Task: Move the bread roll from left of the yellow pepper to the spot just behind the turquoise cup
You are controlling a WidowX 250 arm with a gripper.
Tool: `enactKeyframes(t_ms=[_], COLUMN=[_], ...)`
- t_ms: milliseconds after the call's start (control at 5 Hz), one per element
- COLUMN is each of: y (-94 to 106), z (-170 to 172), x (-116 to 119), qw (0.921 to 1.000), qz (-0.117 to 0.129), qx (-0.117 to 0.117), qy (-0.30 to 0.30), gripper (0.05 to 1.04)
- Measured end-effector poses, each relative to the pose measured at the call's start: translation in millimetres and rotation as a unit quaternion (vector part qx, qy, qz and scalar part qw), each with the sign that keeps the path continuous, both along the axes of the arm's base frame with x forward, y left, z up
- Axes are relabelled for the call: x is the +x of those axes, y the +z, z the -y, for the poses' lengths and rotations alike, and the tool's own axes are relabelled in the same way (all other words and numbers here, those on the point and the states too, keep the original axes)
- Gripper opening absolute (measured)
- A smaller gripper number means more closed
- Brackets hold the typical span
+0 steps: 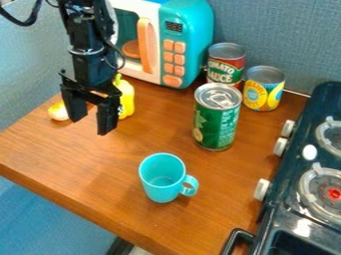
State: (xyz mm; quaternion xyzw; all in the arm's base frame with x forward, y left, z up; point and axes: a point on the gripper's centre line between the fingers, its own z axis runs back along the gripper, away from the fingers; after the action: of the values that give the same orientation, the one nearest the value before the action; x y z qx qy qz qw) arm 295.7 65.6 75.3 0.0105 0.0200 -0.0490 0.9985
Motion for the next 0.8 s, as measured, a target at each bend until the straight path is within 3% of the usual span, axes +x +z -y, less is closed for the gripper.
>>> enactKeyframes(t_ms=[200, 600, 800], y=[-9.2, -11.8, -9.4], z=[1, -40, -56], x=[-3, -6, -1], qw=[0.9999, 0.9984, 0.9991], qz=[-0.016, -0.028, -0.012], qx=[-0.003, 0.004, 0.015], qy=[-0.001, 0.049, 0.037], gripper=[1.001, 1.001, 1.001])
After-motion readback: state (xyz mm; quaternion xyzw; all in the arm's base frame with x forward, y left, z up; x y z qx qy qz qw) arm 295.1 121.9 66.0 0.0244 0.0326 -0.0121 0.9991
